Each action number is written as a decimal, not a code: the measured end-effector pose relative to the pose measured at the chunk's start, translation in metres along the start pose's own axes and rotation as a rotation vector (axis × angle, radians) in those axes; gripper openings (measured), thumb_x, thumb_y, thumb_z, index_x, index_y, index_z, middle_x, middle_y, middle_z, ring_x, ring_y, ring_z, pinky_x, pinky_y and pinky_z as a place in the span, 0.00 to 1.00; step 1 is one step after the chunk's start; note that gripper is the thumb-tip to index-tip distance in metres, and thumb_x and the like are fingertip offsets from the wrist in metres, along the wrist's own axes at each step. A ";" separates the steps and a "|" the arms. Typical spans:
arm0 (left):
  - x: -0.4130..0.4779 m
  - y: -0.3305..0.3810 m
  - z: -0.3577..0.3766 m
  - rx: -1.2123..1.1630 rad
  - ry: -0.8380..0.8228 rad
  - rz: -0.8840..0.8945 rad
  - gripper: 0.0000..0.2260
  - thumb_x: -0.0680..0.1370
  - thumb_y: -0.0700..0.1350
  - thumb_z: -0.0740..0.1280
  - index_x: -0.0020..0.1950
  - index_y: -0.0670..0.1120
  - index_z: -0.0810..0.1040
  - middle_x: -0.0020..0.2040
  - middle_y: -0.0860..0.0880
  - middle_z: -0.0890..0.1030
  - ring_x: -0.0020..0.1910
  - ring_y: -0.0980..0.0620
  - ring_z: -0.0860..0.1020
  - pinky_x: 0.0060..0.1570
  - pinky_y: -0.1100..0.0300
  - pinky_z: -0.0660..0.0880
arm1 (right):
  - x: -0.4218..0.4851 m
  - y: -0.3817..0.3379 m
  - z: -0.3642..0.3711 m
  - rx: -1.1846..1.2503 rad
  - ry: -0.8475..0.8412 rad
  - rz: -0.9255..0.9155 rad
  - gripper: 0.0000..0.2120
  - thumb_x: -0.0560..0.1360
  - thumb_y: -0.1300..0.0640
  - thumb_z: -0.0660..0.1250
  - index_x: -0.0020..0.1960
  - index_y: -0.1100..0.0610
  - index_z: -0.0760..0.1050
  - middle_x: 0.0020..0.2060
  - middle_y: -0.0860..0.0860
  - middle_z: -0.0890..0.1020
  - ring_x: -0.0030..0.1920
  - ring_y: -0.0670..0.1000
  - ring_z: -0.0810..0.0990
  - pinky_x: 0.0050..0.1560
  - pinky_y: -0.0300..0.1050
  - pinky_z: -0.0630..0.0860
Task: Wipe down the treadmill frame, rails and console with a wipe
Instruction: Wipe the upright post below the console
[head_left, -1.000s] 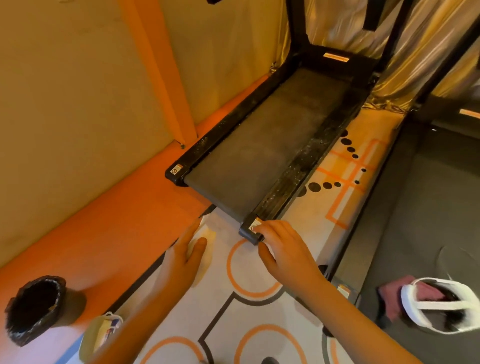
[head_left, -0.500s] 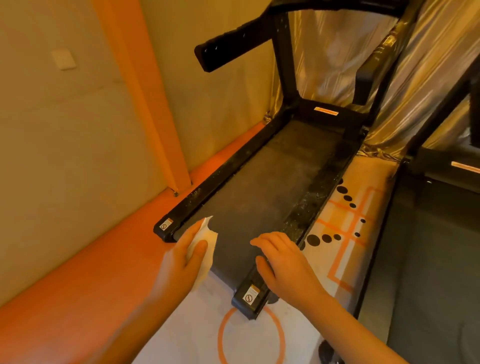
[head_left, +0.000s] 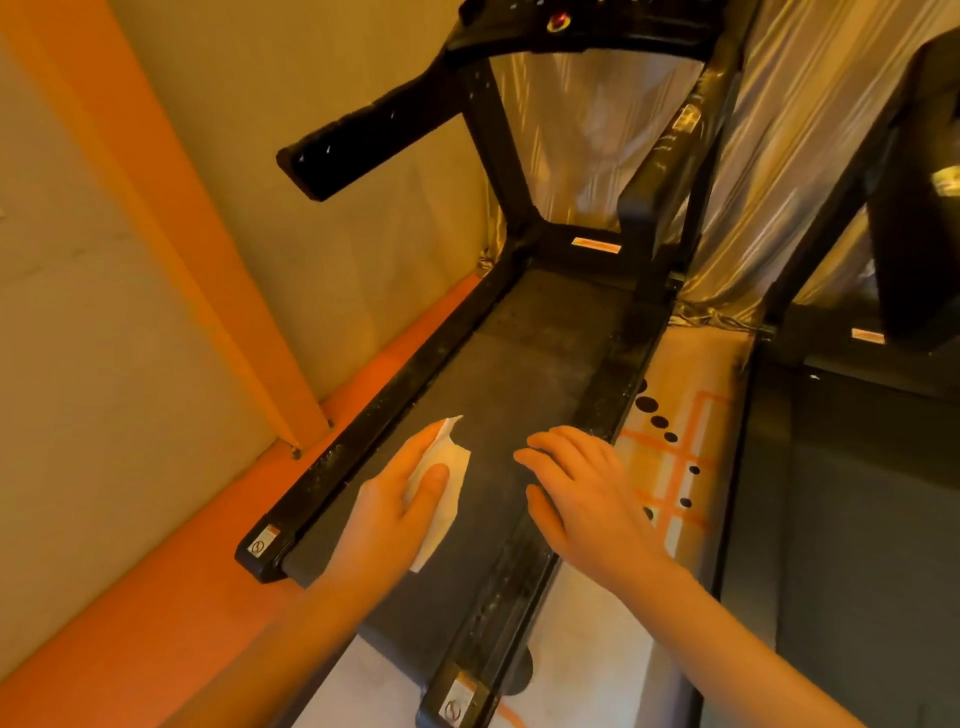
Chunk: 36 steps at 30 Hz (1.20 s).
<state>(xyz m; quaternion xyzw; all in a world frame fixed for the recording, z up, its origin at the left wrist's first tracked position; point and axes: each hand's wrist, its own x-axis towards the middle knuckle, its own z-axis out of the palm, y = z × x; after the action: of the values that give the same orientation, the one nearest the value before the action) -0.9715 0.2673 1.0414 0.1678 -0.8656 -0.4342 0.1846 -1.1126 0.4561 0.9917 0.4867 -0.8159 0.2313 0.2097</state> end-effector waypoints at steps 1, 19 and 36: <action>0.016 0.009 0.010 -0.004 -0.001 0.005 0.20 0.80 0.58 0.61 0.71 0.71 0.61 0.58 0.78 0.71 0.58 0.80 0.70 0.49 0.79 0.71 | 0.007 0.019 -0.002 -0.017 0.009 -0.007 0.18 0.76 0.54 0.74 0.65 0.52 0.78 0.63 0.50 0.80 0.67 0.55 0.75 0.67 0.57 0.73; 0.229 0.087 0.106 0.009 -0.011 0.141 0.18 0.81 0.58 0.62 0.69 0.72 0.64 0.58 0.79 0.72 0.60 0.74 0.73 0.52 0.75 0.74 | 0.113 0.231 -0.011 -0.116 0.087 -0.054 0.17 0.76 0.53 0.73 0.64 0.49 0.78 0.63 0.49 0.80 0.67 0.54 0.75 0.74 0.56 0.61; 0.363 0.102 0.133 -0.006 0.074 0.019 0.18 0.80 0.59 0.60 0.66 0.76 0.60 0.58 0.76 0.69 0.55 0.69 0.75 0.50 0.73 0.76 | 0.232 0.371 -0.012 -0.056 0.247 -0.274 0.14 0.81 0.55 0.65 0.67 0.53 0.74 0.67 0.55 0.78 0.70 0.56 0.75 0.73 0.59 0.67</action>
<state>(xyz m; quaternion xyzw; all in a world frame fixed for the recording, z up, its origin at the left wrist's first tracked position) -1.3646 0.2532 1.1134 0.1750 -0.8584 -0.4286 0.2210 -1.5434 0.4569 1.0685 0.5553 -0.7159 0.2359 0.3514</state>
